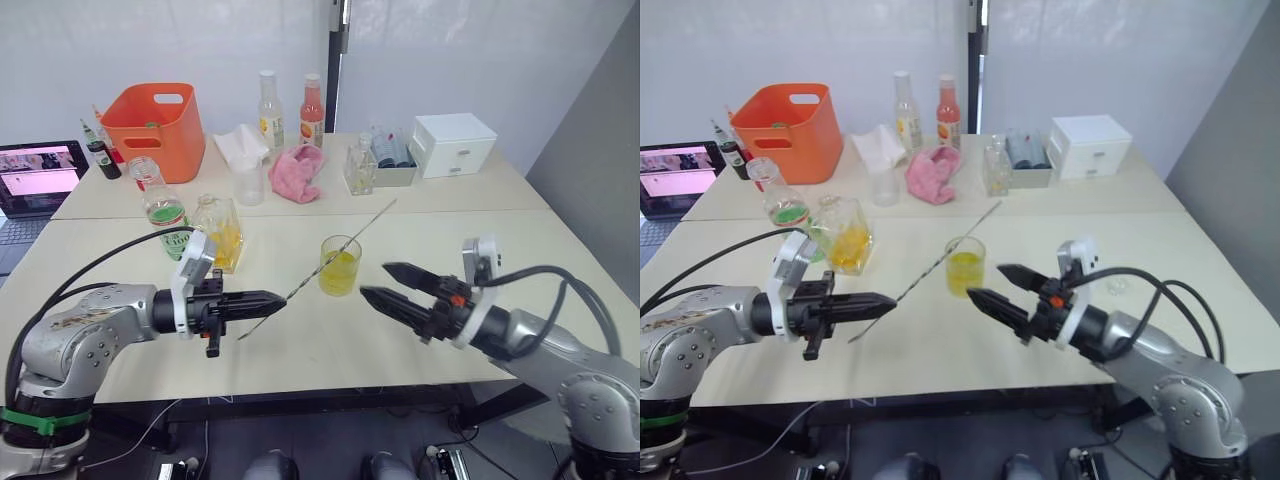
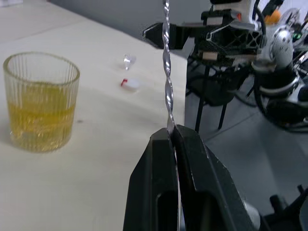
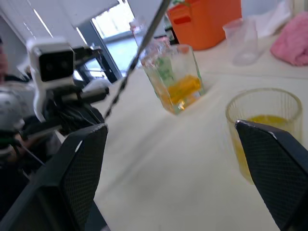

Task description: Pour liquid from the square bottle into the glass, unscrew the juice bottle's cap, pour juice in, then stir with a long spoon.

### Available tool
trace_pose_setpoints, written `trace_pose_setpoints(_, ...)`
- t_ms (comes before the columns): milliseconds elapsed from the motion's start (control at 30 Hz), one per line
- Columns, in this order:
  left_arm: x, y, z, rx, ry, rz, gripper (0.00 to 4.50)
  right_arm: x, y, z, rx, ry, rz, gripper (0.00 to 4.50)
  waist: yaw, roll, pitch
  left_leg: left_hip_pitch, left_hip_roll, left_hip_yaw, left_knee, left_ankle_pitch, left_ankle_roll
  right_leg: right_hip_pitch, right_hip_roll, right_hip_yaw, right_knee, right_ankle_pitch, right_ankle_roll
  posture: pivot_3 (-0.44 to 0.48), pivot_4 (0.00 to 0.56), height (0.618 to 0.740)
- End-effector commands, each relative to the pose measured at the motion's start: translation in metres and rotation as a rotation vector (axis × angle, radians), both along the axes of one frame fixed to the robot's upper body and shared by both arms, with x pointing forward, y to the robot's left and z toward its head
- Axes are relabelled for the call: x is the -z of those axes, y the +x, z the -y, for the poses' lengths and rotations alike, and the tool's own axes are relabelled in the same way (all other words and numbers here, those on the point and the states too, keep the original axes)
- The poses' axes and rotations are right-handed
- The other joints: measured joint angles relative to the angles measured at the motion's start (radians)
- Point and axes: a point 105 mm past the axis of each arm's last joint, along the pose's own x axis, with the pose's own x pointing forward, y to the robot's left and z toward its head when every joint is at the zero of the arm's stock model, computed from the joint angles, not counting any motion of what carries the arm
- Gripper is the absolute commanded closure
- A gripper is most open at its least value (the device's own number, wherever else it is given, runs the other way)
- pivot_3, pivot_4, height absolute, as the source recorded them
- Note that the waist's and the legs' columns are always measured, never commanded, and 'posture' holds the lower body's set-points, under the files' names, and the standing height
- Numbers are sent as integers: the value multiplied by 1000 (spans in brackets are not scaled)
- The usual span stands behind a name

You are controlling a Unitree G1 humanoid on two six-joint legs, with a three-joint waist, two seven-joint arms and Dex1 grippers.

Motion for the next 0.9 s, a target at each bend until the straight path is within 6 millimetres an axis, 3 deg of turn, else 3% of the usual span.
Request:
trace_pose_setpoints(33, -10, -4, 13, 3, -49, 35, 4460, -25, 6, -8, 7, 179, -10, 0, 0, 0, 0, 0, 0, 0, 0, 0, 0, 0, 0, 1, 0, 0, 0, 0, 150, 740)
trace_pose_setpoints(233, -9, -1, 24, -14, -84, 39, 4460, -46, 9, -9, -12, 304, -27, 0, 3, 0, 0, 0, -1, 0, 0, 0, 0, 0, 0, 1, 1, 0, 0, 0, 150, 740)
trace_pose_setpoints(533, -9, 4, 27, -28, -90, 52, 4460, -50, 0, -13, -71, 309, -37, 0, 1, 0, 0, 0, 0, 1, 0, 0, -1, 0, 1, 1, 0, 0, 0, 0, 150, 740)
trace_pose_setpoints(633, -10, 4, 28, -28, -94, 56, 4500, -49, 0, -14, -71, 306, -43, 765, 1, 0, 0, 0, 0, 1, 0, 0, -1, 0, 1, 1, 0, 0, 0, 0, 150, 740)
trace_pose_setpoints(900, -8, 6, 27, -30, -93, 57, 4500, -48, 2, -13, -59, 309, -46, 3497, 1, 0, 0, 0, 0, 1, 0, 0, 0, 0, 1, 1, 0, 0, 0, 0, 150, 740)
